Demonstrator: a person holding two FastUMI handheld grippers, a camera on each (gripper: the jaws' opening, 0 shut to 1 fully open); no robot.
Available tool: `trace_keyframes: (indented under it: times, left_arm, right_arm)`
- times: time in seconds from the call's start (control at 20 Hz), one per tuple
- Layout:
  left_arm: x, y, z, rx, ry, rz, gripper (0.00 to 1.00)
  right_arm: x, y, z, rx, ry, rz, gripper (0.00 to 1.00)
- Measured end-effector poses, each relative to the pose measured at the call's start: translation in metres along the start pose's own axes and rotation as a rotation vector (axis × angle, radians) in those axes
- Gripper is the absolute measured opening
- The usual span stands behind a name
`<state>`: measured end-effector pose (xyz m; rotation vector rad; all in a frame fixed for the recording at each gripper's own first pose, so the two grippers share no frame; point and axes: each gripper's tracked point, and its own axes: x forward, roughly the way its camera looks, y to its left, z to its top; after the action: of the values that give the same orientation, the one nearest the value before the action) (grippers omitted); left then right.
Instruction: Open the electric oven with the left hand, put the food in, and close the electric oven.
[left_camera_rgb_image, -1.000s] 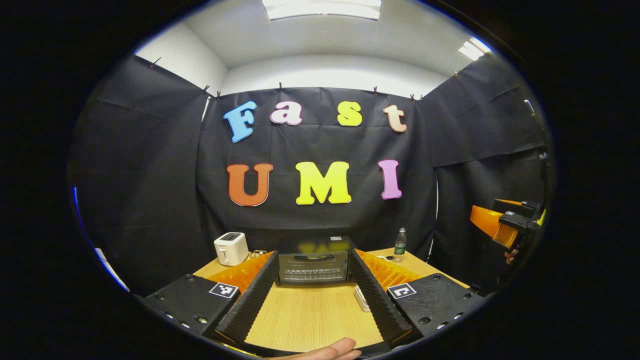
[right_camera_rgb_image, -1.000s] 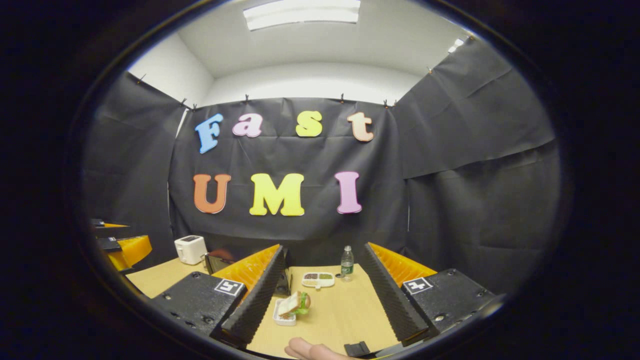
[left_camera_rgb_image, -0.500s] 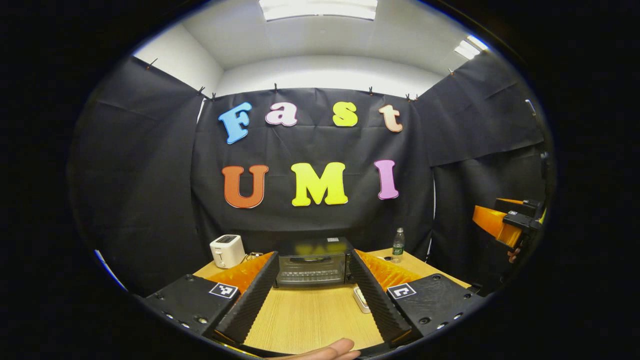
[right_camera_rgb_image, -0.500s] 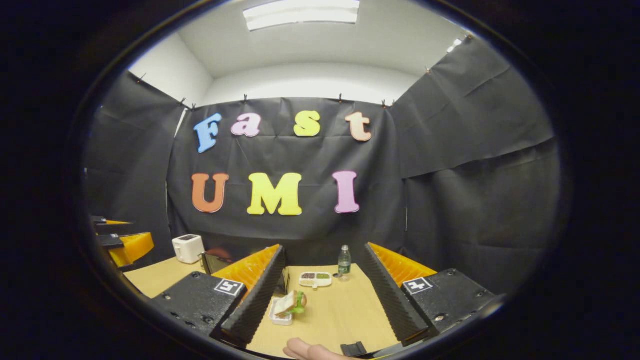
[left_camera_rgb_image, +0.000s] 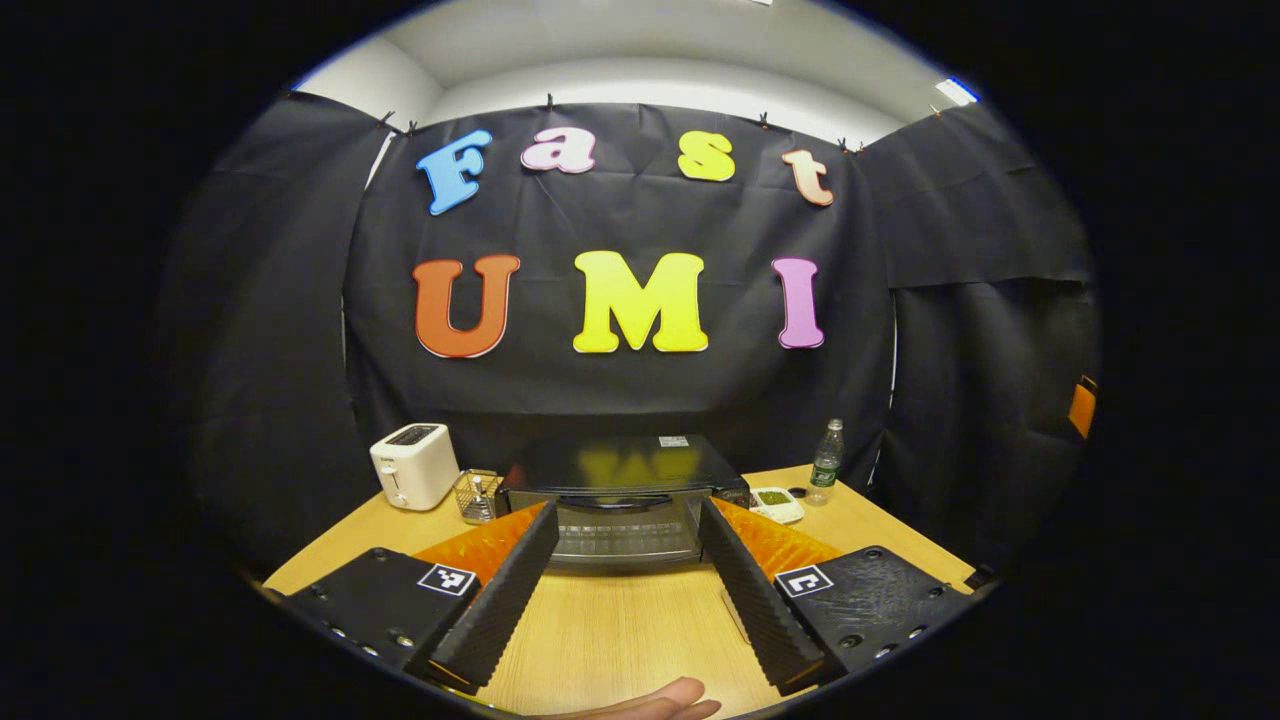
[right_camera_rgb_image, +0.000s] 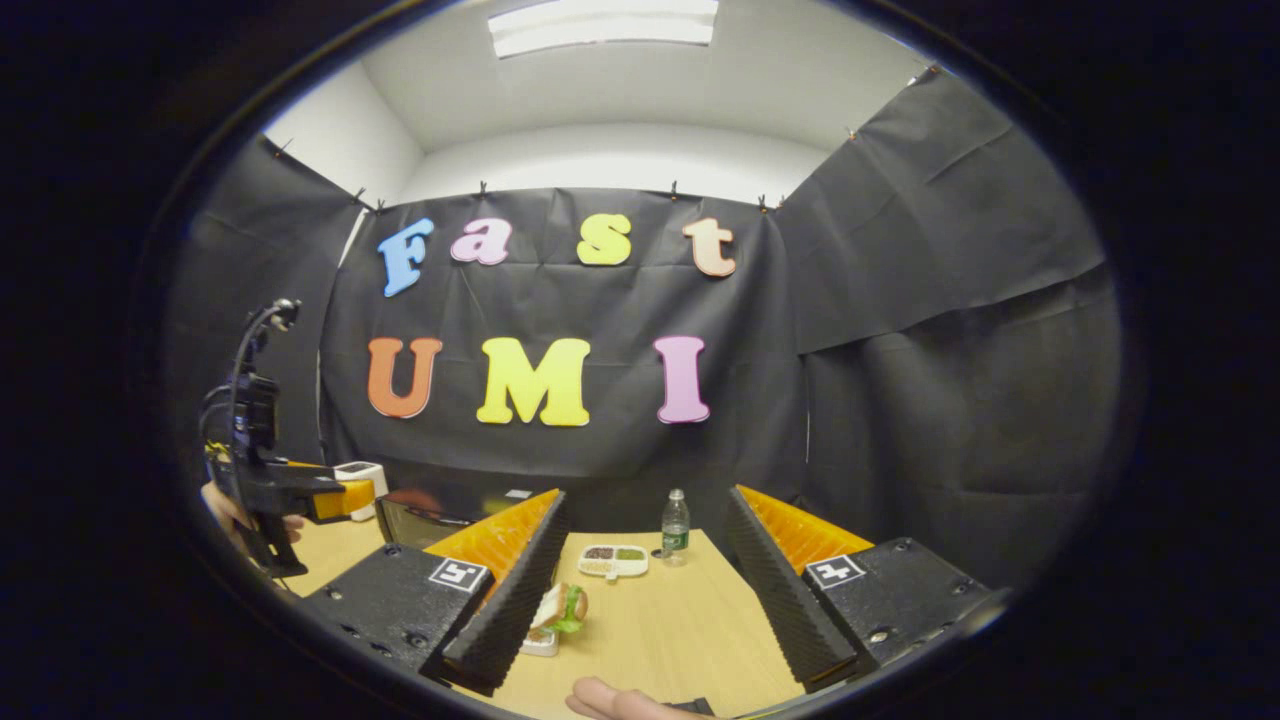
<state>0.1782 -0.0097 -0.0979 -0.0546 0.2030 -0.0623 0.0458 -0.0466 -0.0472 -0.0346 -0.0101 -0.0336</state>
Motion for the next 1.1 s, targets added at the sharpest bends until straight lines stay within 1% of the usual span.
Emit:
trace_keyframes:
  times: [0.1,0.3,0.55,0.7,0.75,0.8,0.95,1.1]
  left_arm:
    - [0.035,0.005,-0.009,-0.020,0.032,0.002,0.93]
    - [0.098,0.019,-0.024,-0.017,0.100,0.032,0.93]
    - [0.147,0.021,-0.049,0.018,0.178,0.045,0.93]
    - [0.163,0.019,-0.064,0.023,0.212,0.047,0.93]
    - [0.166,0.021,-0.067,0.027,0.217,0.059,0.82]
    - [0.168,0.025,-0.067,0.033,0.216,0.070,0.93]
    - [0.168,0.025,-0.071,0.028,0.231,0.070,0.96]
    - [0.161,0.025,-0.075,0.025,0.269,0.074,0.96]
  right_arm:
    - [0.010,-0.003,-0.009,-0.005,0.013,0.002,0.96]
    - [0.029,-0.015,-0.021,0.006,0.027,-0.007,0.96]
    - [0.042,-0.040,-0.033,0.026,0.040,-0.047,0.96]
    - [0.046,-0.047,-0.035,0.031,0.040,-0.061,0.96]
    - [0.046,-0.047,-0.037,0.030,0.040,-0.059,0.96]
    - [0.047,-0.046,-0.038,0.028,0.042,-0.054,0.96]
    - [0.047,-0.050,-0.041,0.031,0.045,-0.054,0.96]
    - [0.045,-0.053,-0.040,0.037,0.038,-0.059,0.96]
